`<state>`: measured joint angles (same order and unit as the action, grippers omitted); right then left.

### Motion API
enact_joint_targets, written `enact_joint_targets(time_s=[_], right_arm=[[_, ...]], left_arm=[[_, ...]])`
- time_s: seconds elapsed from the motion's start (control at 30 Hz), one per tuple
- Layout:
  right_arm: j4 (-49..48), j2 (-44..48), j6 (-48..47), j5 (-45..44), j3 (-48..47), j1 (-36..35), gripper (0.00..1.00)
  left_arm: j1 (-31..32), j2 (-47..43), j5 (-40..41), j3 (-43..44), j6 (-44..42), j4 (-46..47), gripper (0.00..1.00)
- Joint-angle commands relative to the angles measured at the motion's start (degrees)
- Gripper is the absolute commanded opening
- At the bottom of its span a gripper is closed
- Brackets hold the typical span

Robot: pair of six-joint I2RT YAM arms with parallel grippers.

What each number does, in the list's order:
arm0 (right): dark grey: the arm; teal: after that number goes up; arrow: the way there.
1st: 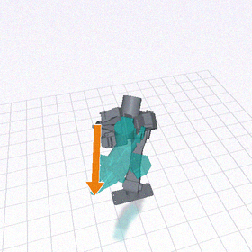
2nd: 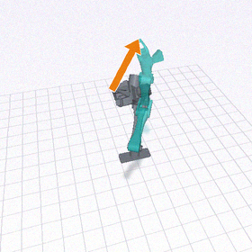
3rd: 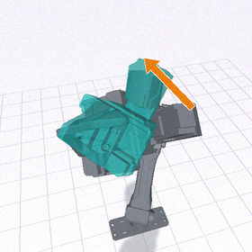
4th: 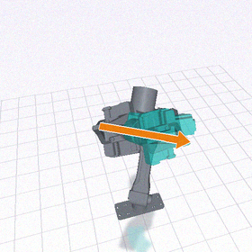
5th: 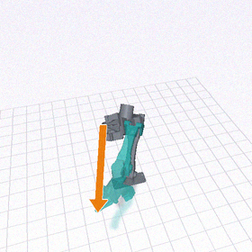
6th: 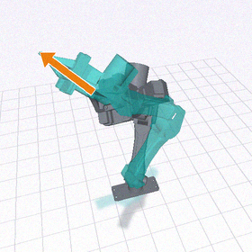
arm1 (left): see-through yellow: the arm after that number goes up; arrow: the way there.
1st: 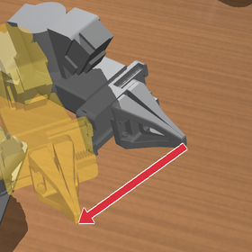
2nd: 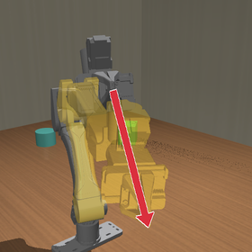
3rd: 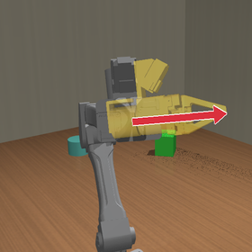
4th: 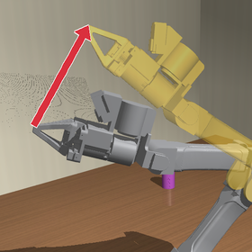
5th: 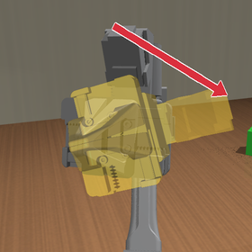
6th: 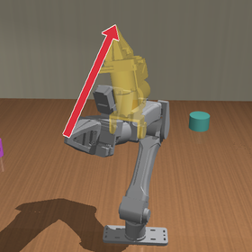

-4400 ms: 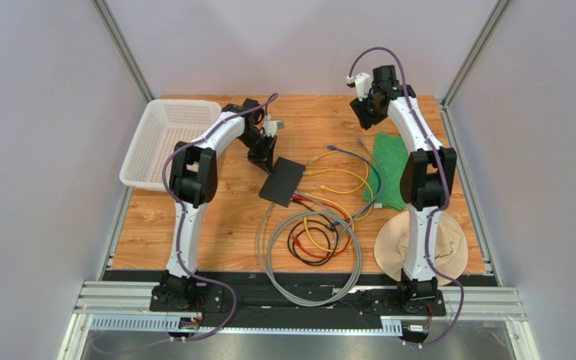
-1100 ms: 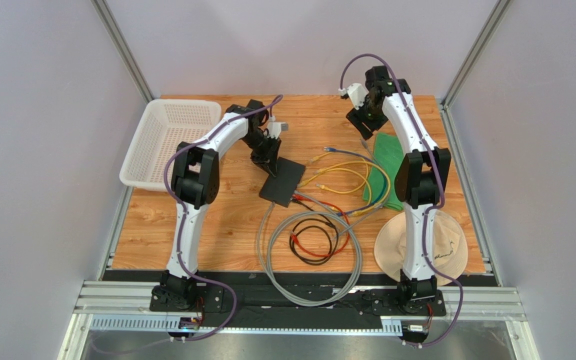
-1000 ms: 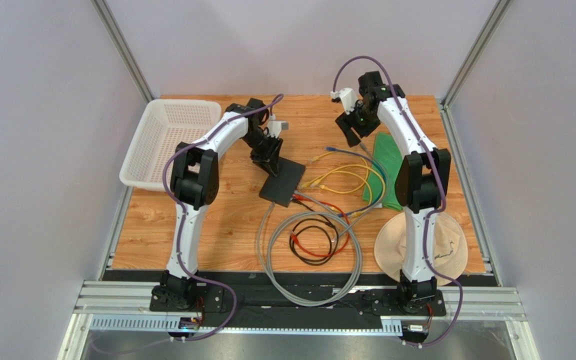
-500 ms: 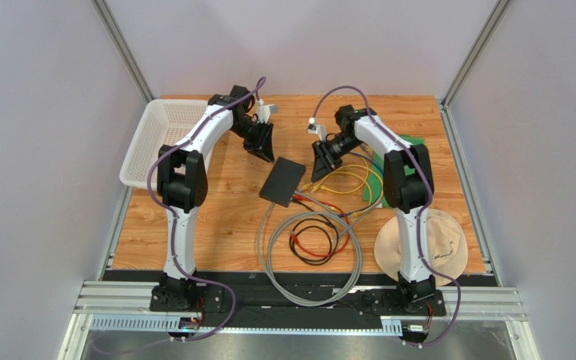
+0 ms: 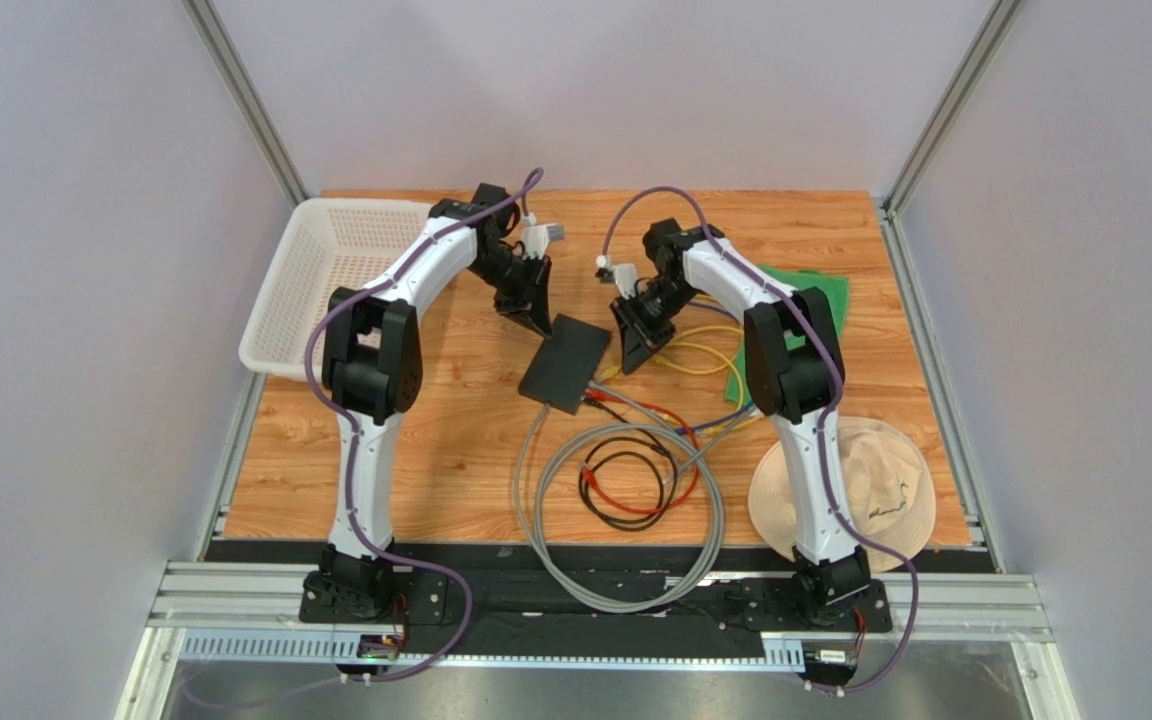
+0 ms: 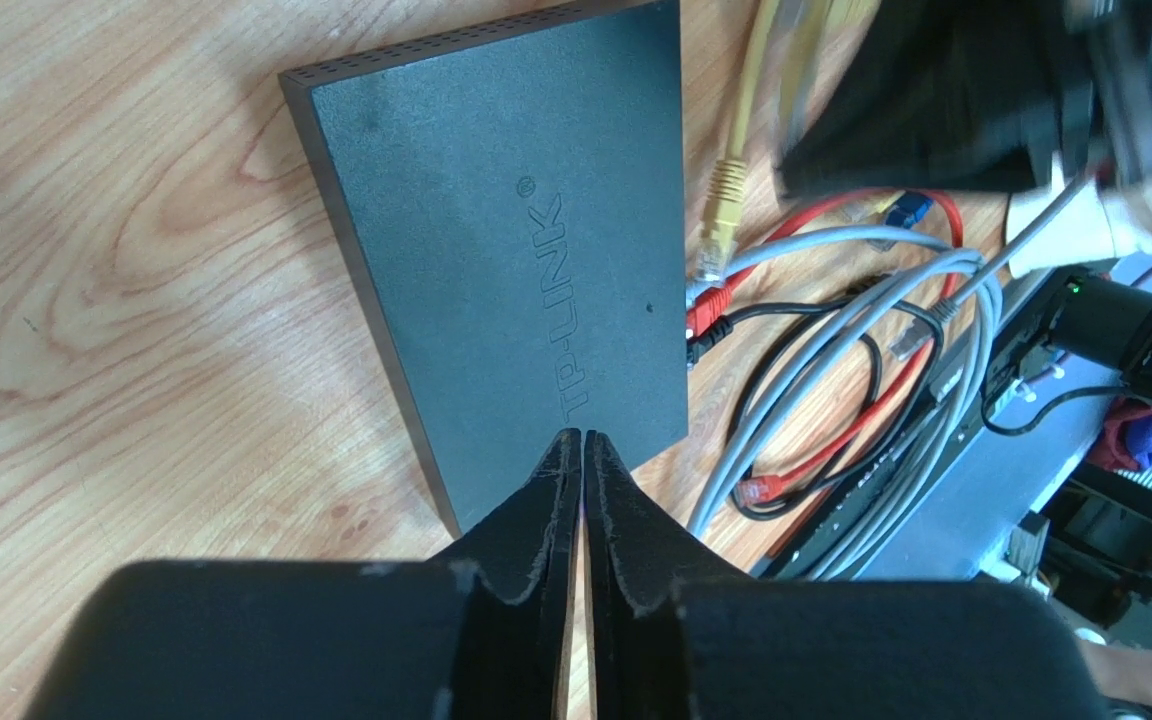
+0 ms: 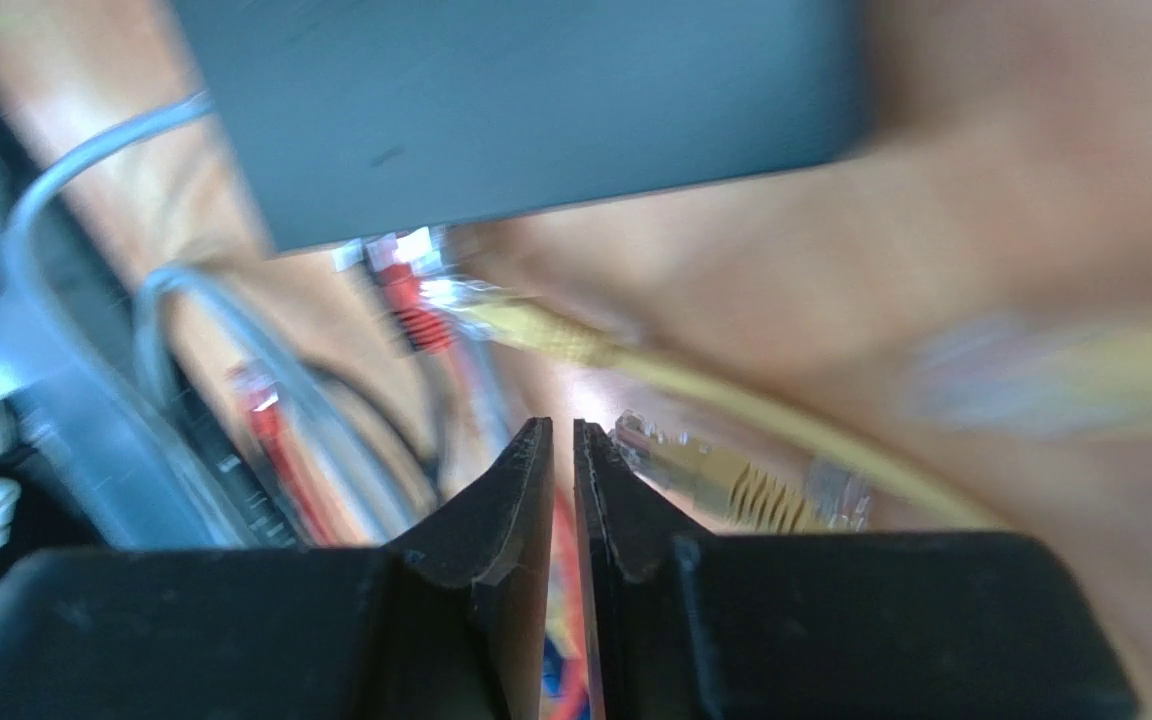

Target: Pull the plug from the switch port

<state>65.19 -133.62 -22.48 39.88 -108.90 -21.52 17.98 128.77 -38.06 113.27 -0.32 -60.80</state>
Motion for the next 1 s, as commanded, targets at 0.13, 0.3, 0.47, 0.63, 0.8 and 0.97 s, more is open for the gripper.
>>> enact_joint_targets(time_s=[0.13, 0.3, 0.47, 0.63, 0.8, 0.97], right_arm=[[-15.4, -5.8, 6.6, -15.6, -20.9, 7.4, 0.19], [-22.4, 4.7, 10.2, -8.4, -13.7, 8.2, 0.37], [-35.2, 18.8, 15.3, 6.9, 15.6, 6.4, 0.63], [-23.6, 13.0, 10.4, 14.0, 16.4, 3.4, 0.72], [-22.7, 9.8, 7.6, 10.6, 14.4, 1.5, 0.64], [-21.3, 7.9, 6.2, 10.3, 13.9, 1.1, 0.61]], left_arm=[[0.1, 0.1, 0.5, 0.5, 0.1, 0.3, 0.18], [0.1, -1.7, 0.6, 0.9, -1.0, 0.2, 0.32], [0.1, -7.0, 3.7, -4.9, 1.3, 10.3, 0.47], [0.0, -5.4, 4.1, -7.3, 2.8, 10.8, 0.52], [0.0, -2.7, 5.0, -8.4, 3.3, 11.5, 0.51], [0.1, -0.3, 5.5, -8.1, 2.6, 11.0, 0.50]])
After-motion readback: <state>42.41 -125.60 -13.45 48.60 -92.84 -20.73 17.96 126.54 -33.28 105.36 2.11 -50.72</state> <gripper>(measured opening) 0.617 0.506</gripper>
